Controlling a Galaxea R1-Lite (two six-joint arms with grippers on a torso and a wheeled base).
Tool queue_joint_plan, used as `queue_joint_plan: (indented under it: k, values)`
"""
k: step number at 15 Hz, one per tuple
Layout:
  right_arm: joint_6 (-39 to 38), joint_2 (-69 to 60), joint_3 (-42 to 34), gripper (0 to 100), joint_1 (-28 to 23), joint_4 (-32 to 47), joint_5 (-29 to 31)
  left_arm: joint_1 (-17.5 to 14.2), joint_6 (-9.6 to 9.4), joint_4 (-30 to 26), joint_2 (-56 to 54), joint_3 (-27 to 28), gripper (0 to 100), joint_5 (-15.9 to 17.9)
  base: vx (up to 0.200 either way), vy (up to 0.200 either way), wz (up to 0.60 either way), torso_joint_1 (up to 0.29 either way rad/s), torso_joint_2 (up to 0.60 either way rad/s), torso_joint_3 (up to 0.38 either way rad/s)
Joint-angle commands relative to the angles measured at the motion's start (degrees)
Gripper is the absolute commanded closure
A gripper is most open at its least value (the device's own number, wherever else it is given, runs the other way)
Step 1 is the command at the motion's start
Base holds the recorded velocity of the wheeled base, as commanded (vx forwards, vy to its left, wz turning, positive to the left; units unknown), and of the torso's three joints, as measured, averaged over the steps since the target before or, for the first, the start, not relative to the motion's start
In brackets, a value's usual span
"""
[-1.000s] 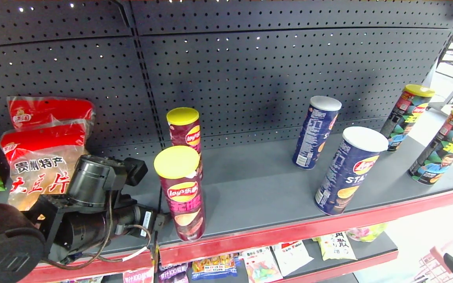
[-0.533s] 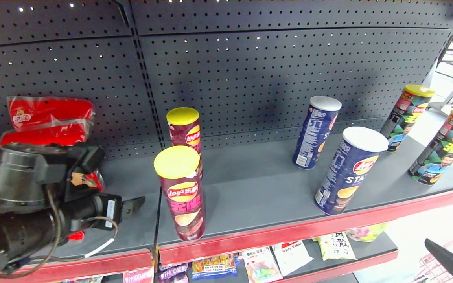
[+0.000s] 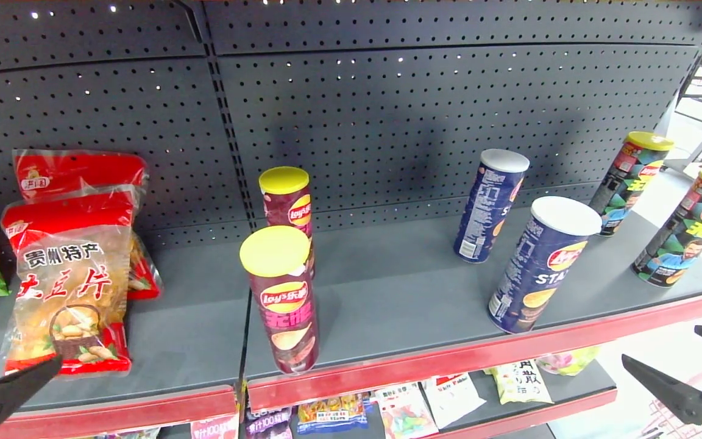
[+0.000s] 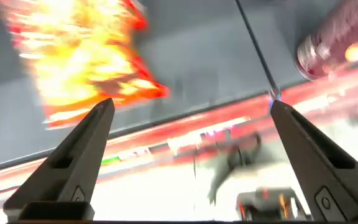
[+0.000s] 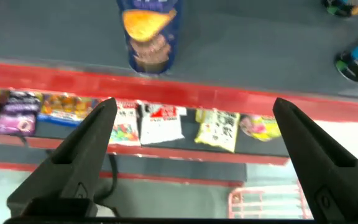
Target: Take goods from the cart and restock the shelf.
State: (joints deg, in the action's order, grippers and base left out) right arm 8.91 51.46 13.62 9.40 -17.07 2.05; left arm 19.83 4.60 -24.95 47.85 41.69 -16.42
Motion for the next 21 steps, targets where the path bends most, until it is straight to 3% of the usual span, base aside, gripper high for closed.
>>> queue_joint_plan:
  k: [1,5,10,14,16,21]
  values:
    - [0.93,-0.04,-0.61,0,-1.93,0.02,0.76,-1.38,-0.29,-0.01,-4.43,0.5,0,-0.45,0.0,0.0,0.0,0.0,0.0,0.0]
    - [3.66,-1.71,-1.49,0,-4.21,-0.07,1.29,-1.73,-1.87,0.17,-5.57,0.14,0,-0.37,0.0,0.0,0.0,0.0,0.0,0.0]
    - [4.8,-4.7,-4.04,0,-4.21,-0.07,1.38,-1.73,-3.19,0.26,-10.93,-3.72,0,-0.63,-0.16,0.0,0.0,0.005,0.0,-0.001]
    - [4.98,-7.25,-5.36,0,-4.21,-0.07,1.38,-1.64,-5.74,3.07,-13.13,-5.48,0,-0.45,0.0,0.0,0.0,0.0,0.0,0.0]
    - [6.03,-8.21,-5.44,0,-4.21,-0.07,1.38,-1.73,-5.91,6.5,-13.04,-7.68,0,-0.72,0.0,-0.2,0.0,0.012,0.0,0.007]
    - [6.29,-9.18,-5.79,0,-4.3,-0.07,1.38,-1.73,-6.71,6.67,-14.1,-8.29,0,-0.81,0.0,-0.2,0.0,0.007,0.01,0.0]
